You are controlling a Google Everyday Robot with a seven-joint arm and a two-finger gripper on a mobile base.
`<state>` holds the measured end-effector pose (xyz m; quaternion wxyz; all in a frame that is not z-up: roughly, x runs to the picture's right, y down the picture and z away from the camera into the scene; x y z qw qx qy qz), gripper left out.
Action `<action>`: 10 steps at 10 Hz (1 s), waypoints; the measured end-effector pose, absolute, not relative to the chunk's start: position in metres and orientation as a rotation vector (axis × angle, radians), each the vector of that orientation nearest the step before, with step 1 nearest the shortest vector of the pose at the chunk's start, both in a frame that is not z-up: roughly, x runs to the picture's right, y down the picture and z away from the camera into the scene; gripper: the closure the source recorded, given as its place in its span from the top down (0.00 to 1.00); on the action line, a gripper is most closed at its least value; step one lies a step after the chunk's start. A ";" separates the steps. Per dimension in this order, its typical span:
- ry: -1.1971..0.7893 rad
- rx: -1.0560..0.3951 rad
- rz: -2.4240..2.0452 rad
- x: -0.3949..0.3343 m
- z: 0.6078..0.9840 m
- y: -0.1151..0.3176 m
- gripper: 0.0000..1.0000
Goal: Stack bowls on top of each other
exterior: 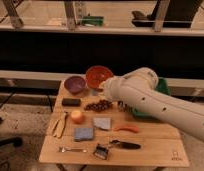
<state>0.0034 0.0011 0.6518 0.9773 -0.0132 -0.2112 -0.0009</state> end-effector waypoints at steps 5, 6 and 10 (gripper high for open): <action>-0.421 -0.023 -0.007 -0.034 0.734 -0.032 0.04; -0.435 -0.025 -0.014 -0.051 0.762 -0.045 0.04; -0.510 -0.018 -0.050 -0.112 0.812 -0.063 0.04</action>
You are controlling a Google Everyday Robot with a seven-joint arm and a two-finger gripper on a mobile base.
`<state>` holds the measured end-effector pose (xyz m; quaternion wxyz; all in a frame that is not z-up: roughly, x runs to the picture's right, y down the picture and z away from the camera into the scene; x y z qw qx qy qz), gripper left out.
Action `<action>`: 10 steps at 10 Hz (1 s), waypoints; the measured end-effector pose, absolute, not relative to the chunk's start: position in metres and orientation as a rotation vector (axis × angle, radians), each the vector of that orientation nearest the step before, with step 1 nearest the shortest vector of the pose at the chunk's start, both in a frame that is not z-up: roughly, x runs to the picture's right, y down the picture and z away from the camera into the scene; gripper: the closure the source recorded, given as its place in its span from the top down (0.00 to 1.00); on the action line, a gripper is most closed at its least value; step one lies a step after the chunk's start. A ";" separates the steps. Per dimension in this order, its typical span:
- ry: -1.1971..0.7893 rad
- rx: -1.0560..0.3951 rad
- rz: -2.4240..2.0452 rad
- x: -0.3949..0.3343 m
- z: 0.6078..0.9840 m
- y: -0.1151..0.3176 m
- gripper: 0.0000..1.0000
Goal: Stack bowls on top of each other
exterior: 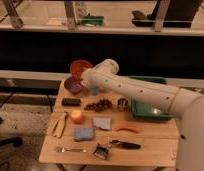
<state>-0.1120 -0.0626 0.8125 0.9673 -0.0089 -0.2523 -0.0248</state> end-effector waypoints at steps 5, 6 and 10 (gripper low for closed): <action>-0.611 -0.008 -0.120 -0.159 0.823 -0.055 0.04; -0.615 -0.010 -0.126 -0.158 0.828 -0.053 0.04; -0.605 -0.015 -0.140 -0.150 0.845 -0.050 0.04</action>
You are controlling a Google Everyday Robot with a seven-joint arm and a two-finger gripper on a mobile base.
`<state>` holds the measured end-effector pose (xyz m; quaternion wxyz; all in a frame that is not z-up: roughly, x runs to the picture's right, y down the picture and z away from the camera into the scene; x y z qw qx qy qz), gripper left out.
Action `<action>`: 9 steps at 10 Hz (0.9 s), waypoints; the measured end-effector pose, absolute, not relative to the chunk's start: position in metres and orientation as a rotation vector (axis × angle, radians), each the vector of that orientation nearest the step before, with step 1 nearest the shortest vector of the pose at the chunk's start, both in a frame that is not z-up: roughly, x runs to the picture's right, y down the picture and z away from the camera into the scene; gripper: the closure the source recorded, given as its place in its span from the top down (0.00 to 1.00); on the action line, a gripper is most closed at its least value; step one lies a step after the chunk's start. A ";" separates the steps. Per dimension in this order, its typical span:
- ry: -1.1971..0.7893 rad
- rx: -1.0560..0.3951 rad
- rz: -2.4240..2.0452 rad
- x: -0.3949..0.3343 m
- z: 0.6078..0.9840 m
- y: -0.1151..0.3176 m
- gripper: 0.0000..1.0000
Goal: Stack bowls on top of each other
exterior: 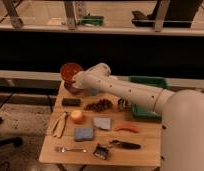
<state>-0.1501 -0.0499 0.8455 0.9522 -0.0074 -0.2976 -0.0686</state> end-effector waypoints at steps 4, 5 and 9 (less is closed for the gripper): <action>-0.604 -0.019 -0.156 -0.152 0.856 -0.049 0.04; -0.604 -0.021 -0.161 -0.154 0.859 -0.048 0.04; -0.582 -0.008 -0.195 -0.157 0.872 -0.046 0.04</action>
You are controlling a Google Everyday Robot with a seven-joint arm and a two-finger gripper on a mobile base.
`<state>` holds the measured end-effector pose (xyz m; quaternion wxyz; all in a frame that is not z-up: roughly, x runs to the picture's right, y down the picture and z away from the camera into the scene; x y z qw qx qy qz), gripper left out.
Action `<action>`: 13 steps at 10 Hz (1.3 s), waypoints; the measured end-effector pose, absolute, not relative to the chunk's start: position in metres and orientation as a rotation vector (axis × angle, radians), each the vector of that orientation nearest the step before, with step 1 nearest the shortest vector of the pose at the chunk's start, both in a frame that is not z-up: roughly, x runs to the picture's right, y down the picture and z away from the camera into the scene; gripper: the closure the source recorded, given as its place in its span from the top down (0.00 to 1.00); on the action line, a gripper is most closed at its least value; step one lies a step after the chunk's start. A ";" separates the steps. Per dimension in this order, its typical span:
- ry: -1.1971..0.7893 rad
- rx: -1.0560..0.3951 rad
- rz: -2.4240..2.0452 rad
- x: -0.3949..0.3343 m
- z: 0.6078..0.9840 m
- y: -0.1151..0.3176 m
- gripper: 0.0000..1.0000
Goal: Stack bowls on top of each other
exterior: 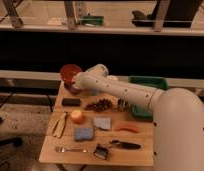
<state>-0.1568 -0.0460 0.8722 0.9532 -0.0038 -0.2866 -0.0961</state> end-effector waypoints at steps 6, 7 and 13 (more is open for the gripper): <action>-0.530 0.015 -0.259 -0.162 0.883 -0.036 0.05; -0.528 0.012 -0.259 -0.162 0.884 -0.035 0.12; -0.549 -0.021 -0.210 -0.157 0.890 -0.039 0.72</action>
